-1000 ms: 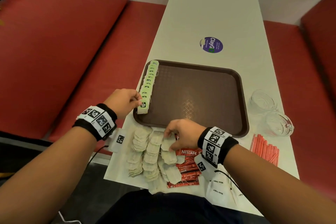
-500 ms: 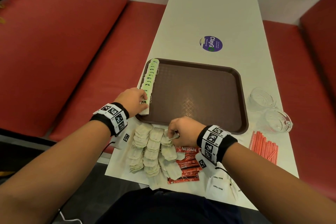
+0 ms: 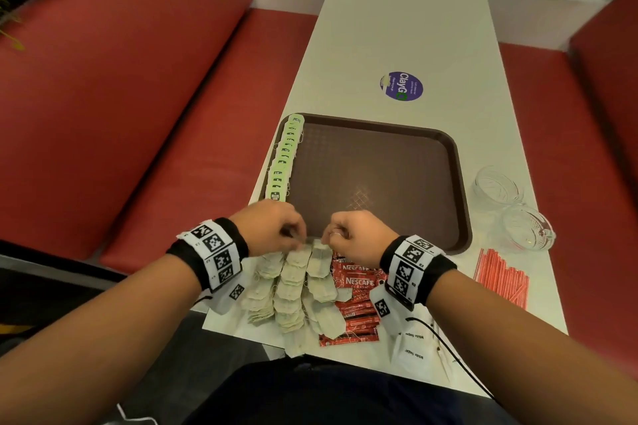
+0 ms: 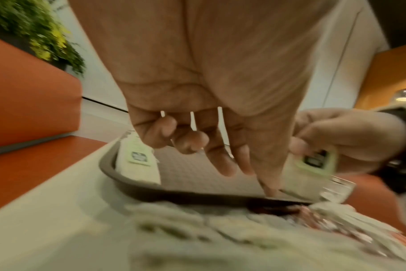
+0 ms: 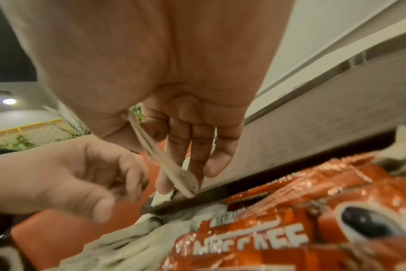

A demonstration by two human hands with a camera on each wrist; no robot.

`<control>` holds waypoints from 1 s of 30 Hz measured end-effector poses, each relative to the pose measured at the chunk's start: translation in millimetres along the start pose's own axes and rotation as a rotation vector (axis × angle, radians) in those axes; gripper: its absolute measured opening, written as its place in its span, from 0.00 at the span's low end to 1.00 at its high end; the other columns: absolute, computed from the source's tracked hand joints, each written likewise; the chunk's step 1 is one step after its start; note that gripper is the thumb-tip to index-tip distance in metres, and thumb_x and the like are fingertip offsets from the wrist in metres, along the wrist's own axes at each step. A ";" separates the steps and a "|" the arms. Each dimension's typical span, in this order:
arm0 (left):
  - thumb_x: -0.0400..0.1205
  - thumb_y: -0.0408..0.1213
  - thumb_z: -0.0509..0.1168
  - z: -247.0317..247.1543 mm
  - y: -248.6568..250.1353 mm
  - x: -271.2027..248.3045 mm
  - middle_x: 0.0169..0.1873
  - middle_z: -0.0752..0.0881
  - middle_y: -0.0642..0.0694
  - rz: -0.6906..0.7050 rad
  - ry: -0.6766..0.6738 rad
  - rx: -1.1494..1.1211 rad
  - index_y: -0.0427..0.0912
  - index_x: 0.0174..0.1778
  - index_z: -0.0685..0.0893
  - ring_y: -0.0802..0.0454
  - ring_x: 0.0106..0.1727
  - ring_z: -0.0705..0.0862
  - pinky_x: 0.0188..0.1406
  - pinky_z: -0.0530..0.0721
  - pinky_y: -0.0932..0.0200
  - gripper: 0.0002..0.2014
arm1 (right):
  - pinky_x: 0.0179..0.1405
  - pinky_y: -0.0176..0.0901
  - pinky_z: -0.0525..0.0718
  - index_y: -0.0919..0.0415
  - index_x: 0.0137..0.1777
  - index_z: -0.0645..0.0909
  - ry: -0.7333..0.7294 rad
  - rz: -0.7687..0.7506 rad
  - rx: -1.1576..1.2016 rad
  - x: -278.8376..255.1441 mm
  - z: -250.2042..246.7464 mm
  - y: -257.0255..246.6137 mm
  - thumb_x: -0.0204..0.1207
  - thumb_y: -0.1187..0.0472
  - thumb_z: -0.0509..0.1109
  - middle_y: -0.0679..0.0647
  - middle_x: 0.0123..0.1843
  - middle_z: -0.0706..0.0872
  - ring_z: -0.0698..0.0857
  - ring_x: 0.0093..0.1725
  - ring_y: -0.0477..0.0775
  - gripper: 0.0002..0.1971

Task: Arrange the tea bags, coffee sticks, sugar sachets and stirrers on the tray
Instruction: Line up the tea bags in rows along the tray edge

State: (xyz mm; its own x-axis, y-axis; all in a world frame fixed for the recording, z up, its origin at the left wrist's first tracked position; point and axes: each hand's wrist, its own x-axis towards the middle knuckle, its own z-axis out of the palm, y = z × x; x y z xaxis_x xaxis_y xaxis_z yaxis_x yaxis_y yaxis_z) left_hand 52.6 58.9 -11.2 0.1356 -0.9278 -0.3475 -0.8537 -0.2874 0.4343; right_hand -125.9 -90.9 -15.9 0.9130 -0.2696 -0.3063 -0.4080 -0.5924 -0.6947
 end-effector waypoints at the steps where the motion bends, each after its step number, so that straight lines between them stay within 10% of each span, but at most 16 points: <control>1: 0.76 0.54 0.74 4.3 6.0 -2.1 0.47 0.82 0.62 0.042 -0.037 0.016 0.60 0.51 0.87 0.64 0.48 0.81 0.53 0.83 0.57 0.10 | 0.41 0.58 0.88 0.53 0.31 0.68 0.020 0.017 0.017 0.4 -0.3 0.1 0.74 0.60 0.62 0.54 0.44 0.91 0.88 0.42 0.59 0.11; 7: 0.75 0.56 0.73 28.4 32.7 0.5 0.53 0.83 0.55 0.162 -0.108 0.189 0.55 0.58 0.86 0.54 0.55 0.77 0.55 0.77 0.55 0.18 | 0.32 0.47 0.74 0.54 0.39 0.67 0.066 0.026 0.071 -0.3 -3.4 0.6 0.80 0.58 0.68 0.51 0.32 0.77 0.73 0.29 0.50 0.12; 15: 0.83 0.46 0.67 5.0 39.1 6.8 0.45 0.88 0.54 0.193 0.136 0.096 0.52 0.54 0.89 0.52 0.50 0.82 0.54 0.81 0.49 0.09 | 0.43 0.41 0.83 0.50 0.64 0.72 -0.030 0.008 0.069 -7.4 -9.1 3.2 0.67 0.52 0.83 0.44 0.50 0.83 0.82 0.43 0.43 0.29; 25: 0.81 0.42 0.73 -23.3 49.4 5.5 0.41 0.86 0.63 0.233 0.376 -0.263 0.50 0.52 0.90 0.66 0.43 0.84 0.43 0.75 0.76 0.05 | 0.47 0.61 0.86 0.57 0.51 0.79 0.068 -0.056 0.112 -0.6 -9.5 -5.4 0.77 0.48 0.65 0.54 0.45 0.87 0.86 0.44 0.56 0.13; 30: 0.80 0.41 0.74 -21.9 46.6 0.7 0.35 0.84 0.64 0.193 0.383 -0.258 0.51 0.49 0.91 0.67 0.39 0.81 0.38 0.72 0.76 0.03 | 0.38 0.48 0.83 0.52 0.47 0.73 0.057 -0.053 0.111 2.9 -6.9 0.1 0.84 0.54 0.66 0.48 0.40 0.87 0.85 0.39 0.47 0.06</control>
State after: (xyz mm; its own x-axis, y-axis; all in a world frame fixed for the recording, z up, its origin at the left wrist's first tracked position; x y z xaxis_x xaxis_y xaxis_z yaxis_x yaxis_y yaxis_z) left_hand 23.9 39.7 27.0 0.2036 -0.9766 0.0691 -0.7356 -0.1060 0.6690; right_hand -123.4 -97.0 -12.3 0.9303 -0.2842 -0.2318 -0.3527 -0.5202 -0.7778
